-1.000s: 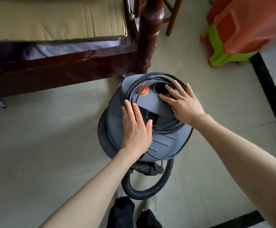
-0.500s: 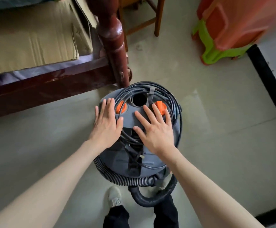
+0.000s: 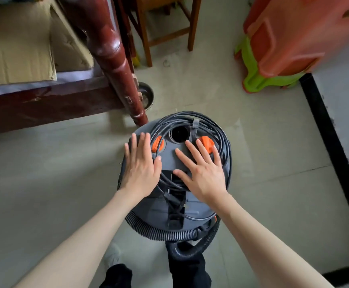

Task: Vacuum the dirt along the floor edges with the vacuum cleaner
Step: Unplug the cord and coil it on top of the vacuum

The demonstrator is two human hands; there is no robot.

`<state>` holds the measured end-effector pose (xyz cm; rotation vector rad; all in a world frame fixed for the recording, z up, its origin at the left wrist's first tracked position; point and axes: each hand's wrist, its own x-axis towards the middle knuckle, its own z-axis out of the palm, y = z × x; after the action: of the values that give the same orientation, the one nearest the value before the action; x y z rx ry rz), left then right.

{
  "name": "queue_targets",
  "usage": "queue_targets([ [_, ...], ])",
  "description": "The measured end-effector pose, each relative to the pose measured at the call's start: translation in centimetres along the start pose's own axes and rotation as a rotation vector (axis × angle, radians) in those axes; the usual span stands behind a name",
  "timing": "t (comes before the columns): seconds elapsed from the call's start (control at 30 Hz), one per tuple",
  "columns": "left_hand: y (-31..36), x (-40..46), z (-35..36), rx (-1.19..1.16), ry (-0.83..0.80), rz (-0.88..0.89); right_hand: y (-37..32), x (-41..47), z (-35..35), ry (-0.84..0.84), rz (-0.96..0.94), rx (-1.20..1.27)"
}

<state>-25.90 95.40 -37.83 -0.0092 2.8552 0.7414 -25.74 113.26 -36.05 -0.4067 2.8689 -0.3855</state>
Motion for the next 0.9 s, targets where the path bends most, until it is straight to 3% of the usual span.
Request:
queue_targets([
  [0.5, 8.1, 7.3, 3.3, -0.075, 0.099, -0.175, 10.7, 7.9, -4.8, -0.119, -0.187, -0.035],
  [0.9, 10.3, 18.7, 2.7, 0.036, 0.071, -0.045, 15.4, 15.0, -6.6, -0.020, -0.062, -0.013],
])
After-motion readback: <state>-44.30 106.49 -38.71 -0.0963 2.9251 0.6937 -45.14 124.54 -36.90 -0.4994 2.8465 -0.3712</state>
